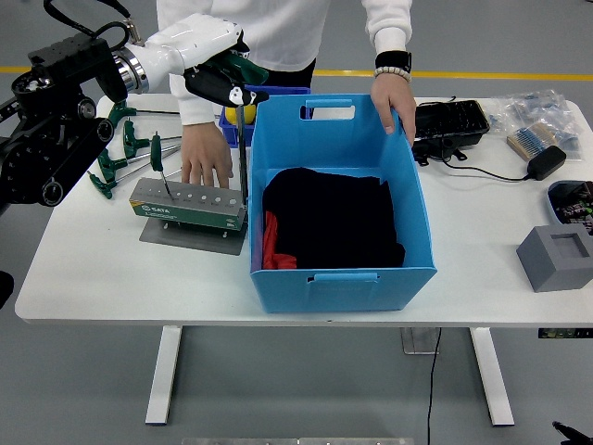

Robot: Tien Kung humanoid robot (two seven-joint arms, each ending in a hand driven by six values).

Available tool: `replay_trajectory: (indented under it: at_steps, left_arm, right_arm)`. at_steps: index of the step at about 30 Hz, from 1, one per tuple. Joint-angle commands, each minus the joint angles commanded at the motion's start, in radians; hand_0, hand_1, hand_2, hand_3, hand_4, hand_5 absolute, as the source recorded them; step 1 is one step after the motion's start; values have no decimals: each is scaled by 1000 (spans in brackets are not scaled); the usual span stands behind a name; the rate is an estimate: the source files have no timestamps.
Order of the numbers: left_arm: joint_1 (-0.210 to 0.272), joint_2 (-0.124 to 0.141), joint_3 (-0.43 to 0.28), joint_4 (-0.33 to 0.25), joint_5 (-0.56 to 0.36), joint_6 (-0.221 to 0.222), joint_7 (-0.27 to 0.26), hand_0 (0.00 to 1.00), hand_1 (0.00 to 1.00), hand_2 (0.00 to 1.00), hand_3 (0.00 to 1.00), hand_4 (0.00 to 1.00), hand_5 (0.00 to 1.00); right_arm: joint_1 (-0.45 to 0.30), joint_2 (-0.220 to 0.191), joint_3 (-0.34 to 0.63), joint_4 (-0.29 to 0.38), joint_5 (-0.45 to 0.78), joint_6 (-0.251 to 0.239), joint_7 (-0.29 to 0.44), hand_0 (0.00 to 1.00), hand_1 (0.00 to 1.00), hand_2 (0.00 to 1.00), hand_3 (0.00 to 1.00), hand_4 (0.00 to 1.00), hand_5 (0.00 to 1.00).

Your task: Lift tool from toolbox,place it in box,lift tool from toolbox,place it in box

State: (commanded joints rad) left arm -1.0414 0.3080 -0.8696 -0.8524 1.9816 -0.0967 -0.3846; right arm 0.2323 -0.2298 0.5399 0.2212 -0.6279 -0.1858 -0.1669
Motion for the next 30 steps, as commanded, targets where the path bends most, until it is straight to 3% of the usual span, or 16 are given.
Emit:
replay_trajectory:
  at_steps: [8, 17, 25, 30]
  left_arm:
    - [-10, -4, -24, -57, 7, 3, 4, 154, 2, 9, 27, 723, 503]
    - [-53, -37, -30, -89, 10, 10, 5, 156, 2, 11, 28, 712, 493]
    - [-58, -107, 16, -107, -48, 7, 8, 156, 2, 12, 28, 711, 491]
    - [-51, -170, 71, -54, -76, 0, 1, 156, 2, 11, 28, 711, 491]
  right_arm:
    - [-1, 0, 2, 0, -4, 1, -2, 619, 599, 669, 543, 777, 651]
    - [-2, 0, 4, 1, -8, 0, -3, 618, 599, 668, 543, 777, 651]
    - [-5, 0, 10, 2, -21, 2, -6, 619, 599, 668, 543, 777, 651]
    - [-3, -1, 13, 3, -28, 3, -9, 619, 599, 668, 543, 777, 651]
